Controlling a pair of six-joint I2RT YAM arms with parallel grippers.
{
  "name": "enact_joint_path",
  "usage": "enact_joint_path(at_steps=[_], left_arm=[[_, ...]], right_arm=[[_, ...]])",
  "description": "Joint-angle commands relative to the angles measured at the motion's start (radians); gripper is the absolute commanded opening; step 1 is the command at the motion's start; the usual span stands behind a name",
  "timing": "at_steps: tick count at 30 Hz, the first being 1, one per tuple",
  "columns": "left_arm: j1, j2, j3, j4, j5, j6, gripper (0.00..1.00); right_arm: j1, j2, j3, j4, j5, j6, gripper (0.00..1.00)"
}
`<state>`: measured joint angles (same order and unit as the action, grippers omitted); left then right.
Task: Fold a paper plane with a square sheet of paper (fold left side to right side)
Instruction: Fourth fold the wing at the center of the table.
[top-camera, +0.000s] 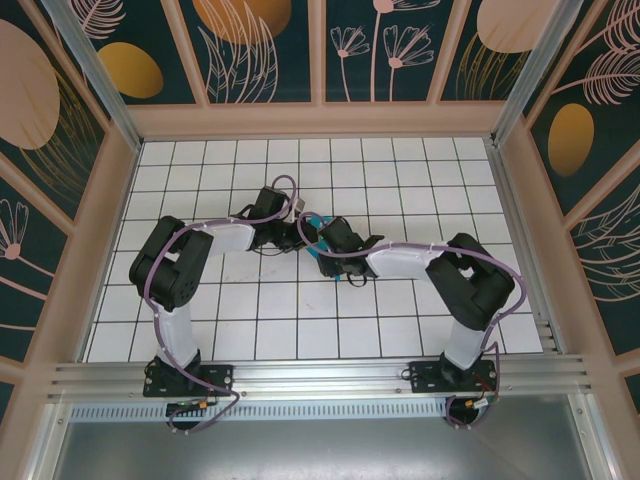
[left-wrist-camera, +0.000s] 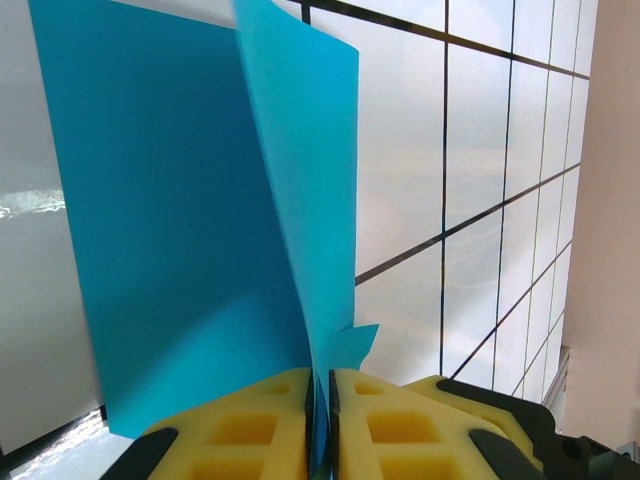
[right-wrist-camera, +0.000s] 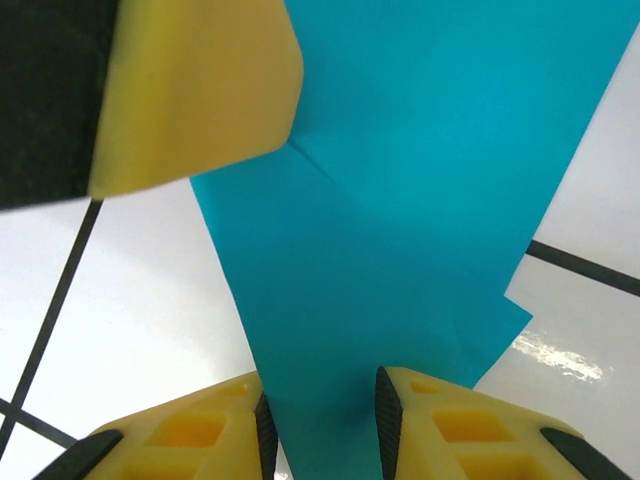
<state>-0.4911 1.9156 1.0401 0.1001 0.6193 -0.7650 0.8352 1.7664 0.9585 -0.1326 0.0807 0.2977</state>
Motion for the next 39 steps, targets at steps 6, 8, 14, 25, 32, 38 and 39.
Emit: enact_joint_path(at_steps=[6,8,14,25,32,38,39], left_arm=[[-0.007,-0.024,0.017,-0.023,-0.010,-0.003,0.15],[-0.007,-0.023,0.018,-0.023,-0.011,-0.001,0.15],[-0.007,-0.024,0.020,-0.028,-0.011,0.001,0.15],[-0.007,-0.035,0.030,-0.038,-0.013,0.006,0.23],[0.003,-0.097,0.057,-0.080,-0.029,0.041,0.37],[0.034,-0.196,0.050,-0.097,-0.053,0.065,0.47],[0.037,-0.211,0.043,-0.099,-0.063,0.065,0.48]], right_arm=[[0.016,-0.034,-0.037,-0.042,0.028,0.036,0.30],[0.016,-0.042,-0.047,-0.043,0.028,0.042,0.29],[0.016,-0.052,-0.072,-0.038,0.025,0.055,0.25],[0.012,-0.064,-0.073,-0.035,0.032,0.051,0.13],[0.000,-0.068,-0.086,-0.012,-0.015,0.045,0.06],[-0.040,-0.097,-0.133,0.047,-0.102,0.058,0.04],[-0.048,-0.102,-0.141,0.058,-0.116,0.062,0.04]])
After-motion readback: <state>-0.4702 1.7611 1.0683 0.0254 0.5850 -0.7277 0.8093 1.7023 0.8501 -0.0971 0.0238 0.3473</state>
